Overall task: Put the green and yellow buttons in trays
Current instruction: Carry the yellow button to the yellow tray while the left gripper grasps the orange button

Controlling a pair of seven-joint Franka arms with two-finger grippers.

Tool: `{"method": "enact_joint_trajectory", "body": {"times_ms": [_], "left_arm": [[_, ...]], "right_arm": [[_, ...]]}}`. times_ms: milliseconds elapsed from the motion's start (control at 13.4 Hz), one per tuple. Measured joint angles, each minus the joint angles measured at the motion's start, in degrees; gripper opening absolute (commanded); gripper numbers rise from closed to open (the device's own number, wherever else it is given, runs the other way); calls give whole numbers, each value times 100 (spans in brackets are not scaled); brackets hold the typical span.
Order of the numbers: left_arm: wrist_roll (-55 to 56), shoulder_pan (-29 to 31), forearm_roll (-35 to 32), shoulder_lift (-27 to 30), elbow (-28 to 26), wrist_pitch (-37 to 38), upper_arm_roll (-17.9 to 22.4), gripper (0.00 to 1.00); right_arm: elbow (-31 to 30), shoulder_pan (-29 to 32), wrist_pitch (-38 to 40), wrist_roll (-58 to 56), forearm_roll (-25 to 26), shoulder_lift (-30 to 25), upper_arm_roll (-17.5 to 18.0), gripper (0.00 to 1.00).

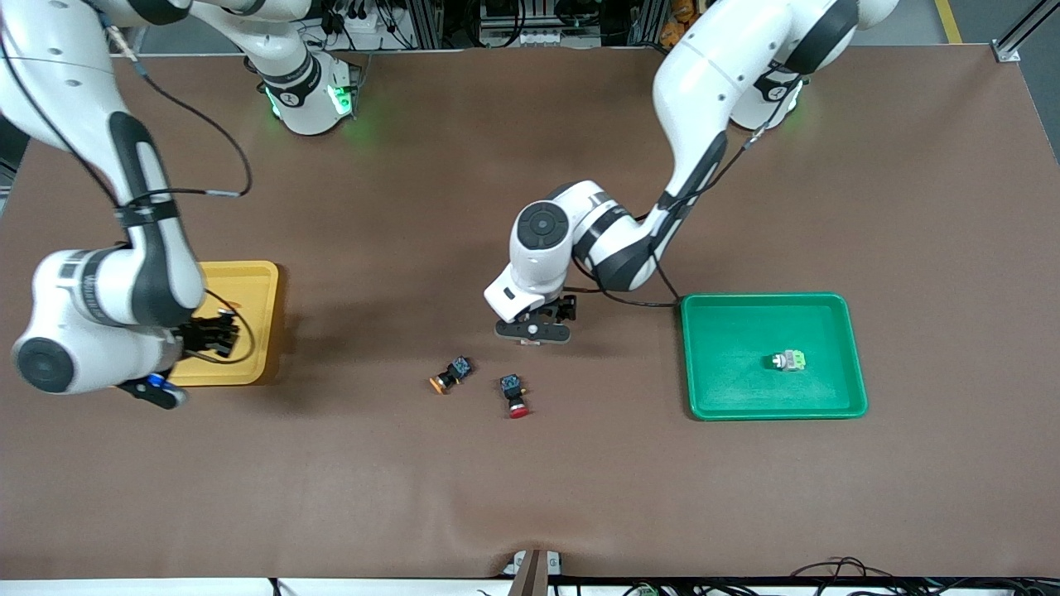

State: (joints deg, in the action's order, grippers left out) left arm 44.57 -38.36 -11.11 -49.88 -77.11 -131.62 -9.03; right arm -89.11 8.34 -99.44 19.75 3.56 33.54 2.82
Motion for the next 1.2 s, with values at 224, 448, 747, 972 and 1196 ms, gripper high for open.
{"method": "enact_joint_trajectory", "body": {"times_ms": [224, 448, 747, 972, 1196], "left_arm": [[0, -238, 0, -241, 104, -238, 305, 100], [0, -235, 0, -420, 121, -506, 327, 52], [4, -236, 0, -456, 167, -541, 338, 0], [4, -253, 0, -453, 180, -543, 337, 0], [25, -170, 0, -350, 236, -489, 369, 0]], "right_arm": [[-452, 639, -679, -983, 39, -9, -14, 0], [-1027, 1104, -1519, -1716, 55, 2, -19, 0], [-1186, 1271, -1702, -2261, 166, 13, -16, 0], [-1230, 1412, -1883, -2512, 195, 108, -17, 0], [-1242, 1471, -1996, -2613, 197, 214, -16, 73]]}}
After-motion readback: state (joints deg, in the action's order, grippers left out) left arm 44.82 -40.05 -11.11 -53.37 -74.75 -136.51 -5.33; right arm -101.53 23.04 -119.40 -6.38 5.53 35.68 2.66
